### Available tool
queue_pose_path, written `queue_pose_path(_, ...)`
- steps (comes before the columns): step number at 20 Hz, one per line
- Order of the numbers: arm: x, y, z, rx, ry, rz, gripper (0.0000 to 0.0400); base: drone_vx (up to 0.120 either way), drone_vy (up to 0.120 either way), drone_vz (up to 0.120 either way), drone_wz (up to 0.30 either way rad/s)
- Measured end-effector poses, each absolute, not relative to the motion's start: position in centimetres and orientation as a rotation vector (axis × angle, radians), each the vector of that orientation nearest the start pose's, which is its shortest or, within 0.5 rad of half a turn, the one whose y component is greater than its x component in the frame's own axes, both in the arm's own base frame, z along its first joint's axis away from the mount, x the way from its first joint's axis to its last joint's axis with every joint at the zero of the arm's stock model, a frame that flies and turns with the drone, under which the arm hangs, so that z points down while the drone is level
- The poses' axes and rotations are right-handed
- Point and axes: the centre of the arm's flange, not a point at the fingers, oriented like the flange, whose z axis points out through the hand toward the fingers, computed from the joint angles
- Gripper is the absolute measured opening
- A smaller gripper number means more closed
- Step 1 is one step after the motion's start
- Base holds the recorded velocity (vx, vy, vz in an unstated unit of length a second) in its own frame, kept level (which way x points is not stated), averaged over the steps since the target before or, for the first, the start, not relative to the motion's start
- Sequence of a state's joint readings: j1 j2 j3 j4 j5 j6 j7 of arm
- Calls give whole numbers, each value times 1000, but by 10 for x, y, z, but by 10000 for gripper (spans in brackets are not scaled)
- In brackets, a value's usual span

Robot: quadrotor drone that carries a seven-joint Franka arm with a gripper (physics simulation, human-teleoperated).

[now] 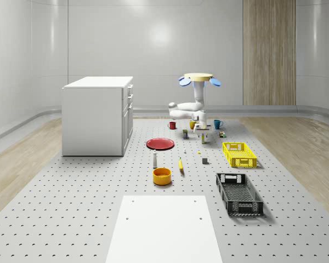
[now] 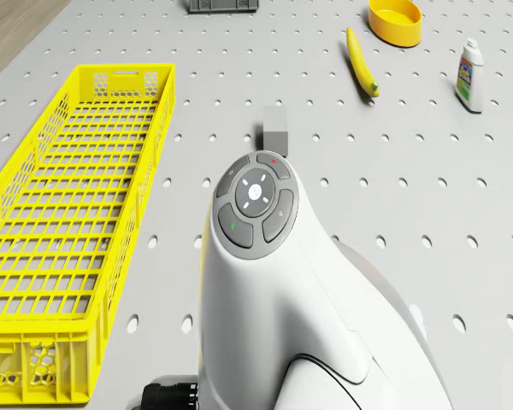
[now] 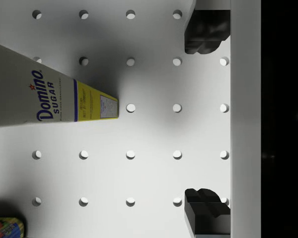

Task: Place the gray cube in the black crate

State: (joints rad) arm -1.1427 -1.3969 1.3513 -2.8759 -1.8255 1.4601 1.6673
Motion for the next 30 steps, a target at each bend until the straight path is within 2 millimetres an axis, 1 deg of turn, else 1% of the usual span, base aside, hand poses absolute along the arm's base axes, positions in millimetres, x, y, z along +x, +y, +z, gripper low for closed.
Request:
queue_pose_path(4,307,0,491,1,-2,785,400,120,0,-120,0)
queue_pose_path(6,307,0,491,1,-2,785,400,120,0,-20,0)
queue_pose_path(9,307,0,491,1,-2,785,400,120,0,-107,0)
queue_pose_path(14,307,0,491,1,-2,785,400,120,0,-8,0)
queue_pose_path(17,307,0,491,1,-2,785,400,120,0,-93,0)
queue_pose_path(25,307,0,491,1,-2,785,400,120,0,0,0)
queue_pose_path(28,307,0,491,1,-2,785,400,120,-93,0,0)
queue_pose_path(30,307,0,491,1,-2,785,400,120,0,0,0)
